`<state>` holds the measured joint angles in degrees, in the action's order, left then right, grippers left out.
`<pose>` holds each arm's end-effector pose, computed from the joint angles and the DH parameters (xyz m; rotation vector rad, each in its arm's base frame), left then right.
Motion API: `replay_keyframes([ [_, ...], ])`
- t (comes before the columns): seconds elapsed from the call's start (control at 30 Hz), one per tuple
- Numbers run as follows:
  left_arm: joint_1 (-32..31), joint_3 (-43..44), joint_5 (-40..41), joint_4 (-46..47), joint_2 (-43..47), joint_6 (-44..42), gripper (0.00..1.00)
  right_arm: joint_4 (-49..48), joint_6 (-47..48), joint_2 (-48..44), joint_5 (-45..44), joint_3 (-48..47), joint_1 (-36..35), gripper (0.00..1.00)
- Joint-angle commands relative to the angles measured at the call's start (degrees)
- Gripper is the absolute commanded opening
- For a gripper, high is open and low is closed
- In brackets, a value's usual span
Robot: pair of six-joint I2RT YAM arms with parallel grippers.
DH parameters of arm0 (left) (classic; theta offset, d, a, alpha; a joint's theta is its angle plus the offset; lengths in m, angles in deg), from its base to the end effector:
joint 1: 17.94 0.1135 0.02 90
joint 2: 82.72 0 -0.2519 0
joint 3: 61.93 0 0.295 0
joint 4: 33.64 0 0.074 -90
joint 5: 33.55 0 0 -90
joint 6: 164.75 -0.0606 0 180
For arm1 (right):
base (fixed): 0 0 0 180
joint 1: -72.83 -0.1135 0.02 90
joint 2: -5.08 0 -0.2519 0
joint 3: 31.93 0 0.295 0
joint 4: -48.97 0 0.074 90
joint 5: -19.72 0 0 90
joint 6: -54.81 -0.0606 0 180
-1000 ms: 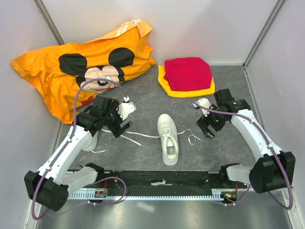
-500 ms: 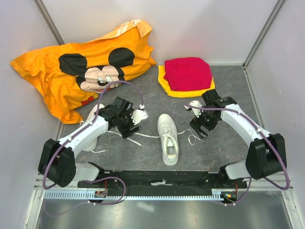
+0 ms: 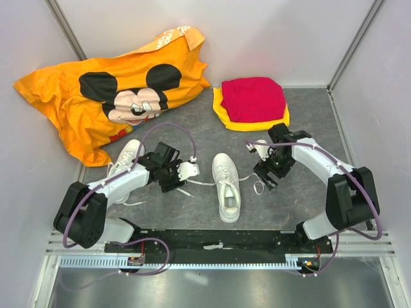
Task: Tie the shoes
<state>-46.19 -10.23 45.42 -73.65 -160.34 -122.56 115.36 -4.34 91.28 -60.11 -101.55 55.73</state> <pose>0.2462 -0.1455 0.1087 1.7019 2.0861 -0.1586 0.2859 0.0991 0.1480 -1.2296 2.7247 0.2421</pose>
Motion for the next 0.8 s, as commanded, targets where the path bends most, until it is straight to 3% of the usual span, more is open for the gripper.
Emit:
replay_keyframes([
  [0.0, -0.1, 0.6, -0.7, 4.5, 1.0, -3.9, 0.61, -0.8, -1.1, 0.6, 0.2, -0.4, -0.3, 0.98],
  [0.53, 3.5, 2.9, -0.3, 6.6, -6.8, -8.4, 0.53, -3.1, -4.0, 3.9, 1.0, -2.1, -1.5, 0.98],
  [0.67, 3.7, 2.0, -0.5, 6.6, -7.3, -8.1, 0.33, -5.3, -5.7, 5.3, 1.1, -2.6, -2.6, 0.98],
  [0.77, 3.6, 2.0, -0.7, 6.6, -7.2, -6.9, 0.24, -7.4, -7.0, 6.7, 1.1, -3.0, -3.6, 0.95],
])
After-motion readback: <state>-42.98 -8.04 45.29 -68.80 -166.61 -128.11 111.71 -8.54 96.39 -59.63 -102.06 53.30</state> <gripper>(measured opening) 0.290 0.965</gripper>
